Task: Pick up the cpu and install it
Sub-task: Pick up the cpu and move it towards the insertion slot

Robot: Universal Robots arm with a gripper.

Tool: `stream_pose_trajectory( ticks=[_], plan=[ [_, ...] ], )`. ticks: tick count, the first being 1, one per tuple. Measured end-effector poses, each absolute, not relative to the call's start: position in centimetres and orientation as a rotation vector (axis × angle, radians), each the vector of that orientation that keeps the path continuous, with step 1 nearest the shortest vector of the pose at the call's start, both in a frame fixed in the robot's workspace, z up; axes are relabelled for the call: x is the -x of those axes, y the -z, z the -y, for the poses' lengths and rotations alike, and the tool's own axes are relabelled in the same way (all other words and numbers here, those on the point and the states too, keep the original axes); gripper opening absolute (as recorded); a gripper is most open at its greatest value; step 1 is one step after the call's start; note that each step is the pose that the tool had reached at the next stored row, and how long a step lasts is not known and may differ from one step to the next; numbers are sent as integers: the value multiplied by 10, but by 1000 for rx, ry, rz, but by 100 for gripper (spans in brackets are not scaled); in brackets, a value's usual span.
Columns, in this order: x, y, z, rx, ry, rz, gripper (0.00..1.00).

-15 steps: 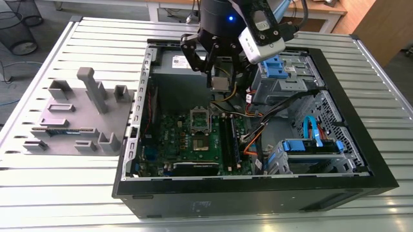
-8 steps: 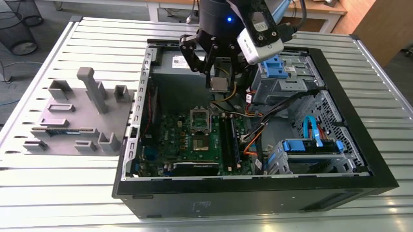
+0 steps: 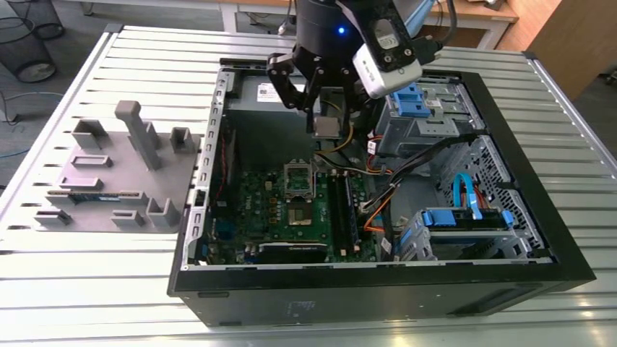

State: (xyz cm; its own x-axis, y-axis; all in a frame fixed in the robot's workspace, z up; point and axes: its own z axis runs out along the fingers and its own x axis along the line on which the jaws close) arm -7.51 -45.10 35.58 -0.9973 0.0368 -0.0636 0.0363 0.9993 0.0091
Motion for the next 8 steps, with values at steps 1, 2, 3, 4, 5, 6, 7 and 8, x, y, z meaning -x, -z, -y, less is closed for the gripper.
stream_pose_trajectory(
  ticks=[1, 2, 3, 4, 5, 6, 7, 8],
  plan=[
    [76, -355, 451, -56, -12, -3077, 47],
    [77, -355, 451, -56, -12, -3077, 47],
    [78, -354, 451, -56, -12, -3077, 47],
    [79, -353, 451, -56, -11, -3076, 47],
    [81, -353, 451, -56, -11, -3076, 47],
    [82, -352, 451, -56, -11, -3076, 47],
    [84, -352, 451, -56, -11, -3076, 47],
    [85, -351, 451, -56, -11, -3076, 47]
  ],
)
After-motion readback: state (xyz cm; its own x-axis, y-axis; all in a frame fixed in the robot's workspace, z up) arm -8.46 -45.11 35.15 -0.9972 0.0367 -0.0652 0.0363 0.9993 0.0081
